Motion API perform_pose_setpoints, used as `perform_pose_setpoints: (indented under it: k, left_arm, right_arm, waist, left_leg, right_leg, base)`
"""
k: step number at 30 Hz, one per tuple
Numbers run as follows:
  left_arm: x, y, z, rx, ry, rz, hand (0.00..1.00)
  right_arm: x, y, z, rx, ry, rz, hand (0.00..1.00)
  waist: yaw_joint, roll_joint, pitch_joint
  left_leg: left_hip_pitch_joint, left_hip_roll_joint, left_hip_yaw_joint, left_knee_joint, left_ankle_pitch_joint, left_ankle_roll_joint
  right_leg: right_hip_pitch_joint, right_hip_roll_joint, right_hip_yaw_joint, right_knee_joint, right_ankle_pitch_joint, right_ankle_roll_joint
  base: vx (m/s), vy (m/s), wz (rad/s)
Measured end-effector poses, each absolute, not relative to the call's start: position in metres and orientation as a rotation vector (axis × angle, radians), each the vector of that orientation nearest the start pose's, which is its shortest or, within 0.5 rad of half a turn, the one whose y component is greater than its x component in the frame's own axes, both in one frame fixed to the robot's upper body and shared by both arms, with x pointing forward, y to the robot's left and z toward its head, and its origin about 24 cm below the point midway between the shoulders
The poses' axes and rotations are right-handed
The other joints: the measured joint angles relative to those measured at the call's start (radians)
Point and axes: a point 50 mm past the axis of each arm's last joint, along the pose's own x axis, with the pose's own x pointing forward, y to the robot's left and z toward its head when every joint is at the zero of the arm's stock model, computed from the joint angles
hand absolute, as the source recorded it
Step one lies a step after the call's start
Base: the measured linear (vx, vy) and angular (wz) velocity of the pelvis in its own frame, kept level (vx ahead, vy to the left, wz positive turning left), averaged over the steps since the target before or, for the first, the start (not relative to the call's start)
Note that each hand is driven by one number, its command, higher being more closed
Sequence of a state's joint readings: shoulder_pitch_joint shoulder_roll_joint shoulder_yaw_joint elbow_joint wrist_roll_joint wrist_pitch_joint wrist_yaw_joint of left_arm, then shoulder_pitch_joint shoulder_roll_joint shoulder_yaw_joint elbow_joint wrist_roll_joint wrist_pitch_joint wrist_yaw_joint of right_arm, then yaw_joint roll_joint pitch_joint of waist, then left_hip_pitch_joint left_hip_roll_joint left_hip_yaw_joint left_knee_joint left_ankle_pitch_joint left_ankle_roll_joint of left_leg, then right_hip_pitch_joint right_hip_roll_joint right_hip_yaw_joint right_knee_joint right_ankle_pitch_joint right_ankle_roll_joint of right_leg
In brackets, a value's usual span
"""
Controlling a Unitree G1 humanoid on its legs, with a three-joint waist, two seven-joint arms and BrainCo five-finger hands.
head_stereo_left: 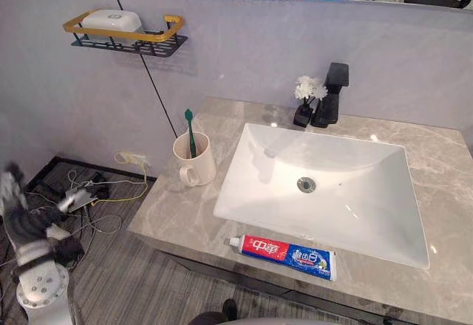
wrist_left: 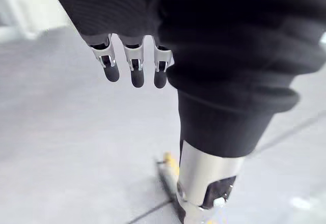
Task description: Organize washtable
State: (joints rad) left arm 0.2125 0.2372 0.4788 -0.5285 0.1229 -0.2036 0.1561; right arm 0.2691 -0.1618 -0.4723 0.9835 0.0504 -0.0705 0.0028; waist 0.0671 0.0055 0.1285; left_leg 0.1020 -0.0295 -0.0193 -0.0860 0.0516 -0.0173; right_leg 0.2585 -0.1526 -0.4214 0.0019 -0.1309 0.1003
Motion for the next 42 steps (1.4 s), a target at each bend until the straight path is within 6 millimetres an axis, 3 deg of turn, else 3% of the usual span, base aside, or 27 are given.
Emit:
perform_pose_setpoints:
  k: [1, 5, 6, 9, 16, 26, 33, 42]
  left_arm:
    - [0.168, 0.242, 0.182, 0.56, -0.683, 0.437, 0.0]
    - [0.164, 0.184, 0.195, 0.573, -0.831, 0.177, 0.0]
    - [0.163, 0.17, 0.194, 0.558, -0.849, 0.093, 0.0]
    - [0.162, 0.148, 0.189, 0.548, -0.851, -0.082, 0.0]
    - [0.164, 0.122, 0.173, 0.537, -0.795, -0.299, 0.0]
    - [0.171, 0.092, 0.112, 0.597, -0.541, -0.518, 0.0]
    - [0.173, 0.087, 0.074, 0.697, -0.395, -0.586, 0.0]
    - [0.172, 0.089, 0.053, 0.795, -0.323, -0.603, 0.0]
  right_arm:
    - [0.018, -0.278, -0.147, 0.079, 1.097, -0.621, 0.0]
    - [0.024, -0.274, -0.148, 0.069, 1.088, -0.587, 0.0]
    - [0.029, -0.271, -0.148, 0.059, 1.083, -0.557, 0.0]
    - [0.038, -0.262, -0.149, 0.047, 1.069, -0.472, 0.0]
    - [0.048, -0.251, -0.151, 0.045, 1.06, -0.393, 0.0]
    - [0.045, -0.249, -0.152, 0.048, 1.07, -0.391, 0.0]
    - [0.044, -0.248, -0.153, 0.05, 1.074, -0.392, 0.0]
    - [0.048, -0.244, -0.153, 0.034, 1.074, -0.357, 0.0]
  waist:
    - [-0.003, 0.003, 0.001]
    - [-0.011, 0.009, 0.007]
    - [-0.025, 0.005, 0.012]
    - [-0.039, 0.002, 0.021]
    - [-0.048, 0.008, 0.022]
    - [-0.048, -0.003, 0.014]
    - [-0.051, 0.005, -0.002]
    - [-0.051, 0.004, -0.005]
  left_leg:
    - [0.0, -0.005, -0.007, 0.01, -0.003, 0.003]
    - [-0.001, -0.009, -0.008, 0.03, -0.007, 0.009]
    - [0.0, -0.009, -0.009, 0.035, -0.007, 0.009]
    - [0.012, -0.003, -0.005, 0.037, -0.007, 0.009]
    - [0.017, 0.01, 0.004, 0.028, -0.004, -0.004]
    - [0.02, 0.022, 0.024, 0.026, 0.004, -0.003]
    - [0.051, 0.026, 0.021, 0.015, 0.005, -0.003]
    - [0.053, 0.028, 0.018, -0.005, 0.017, -0.012]
  right_leg:
    - [0.003, -0.007, -0.01, 0.003, 0.0, 0.0]
    - [0.007, -0.01, -0.012, 0.017, -0.001, -0.001]
    - [0.01, -0.01, -0.012, 0.018, -0.002, -0.001]
    - [0.015, -0.01, -0.009, 0.029, -0.008, -0.001]
    - [0.009, -0.004, 0.009, 0.031, -0.012, -0.005]
    - [0.009, 0.009, 0.023, 0.023, -0.004, 0.001]
    - [0.033, 0.012, 0.019, 0.018, -0.005, -0.002]
    - [0.027, 0.016, 0.019, 0.012, -0.003, -0.003]
  base:
    - [-0.03, 0.015, 0.16]
    - [-0.05, 0.01, 0.04]
    - [-0.09, 0.007, 0.01]
    - [-0.12, -0.002, -0.04]
    - [-0.06, -0.004, -0.04]
    - [0.02, -0.019, -0.05]
    - [-0.06, -0.004, -0.01]
    - [-0.02, 0.0, 0.01]
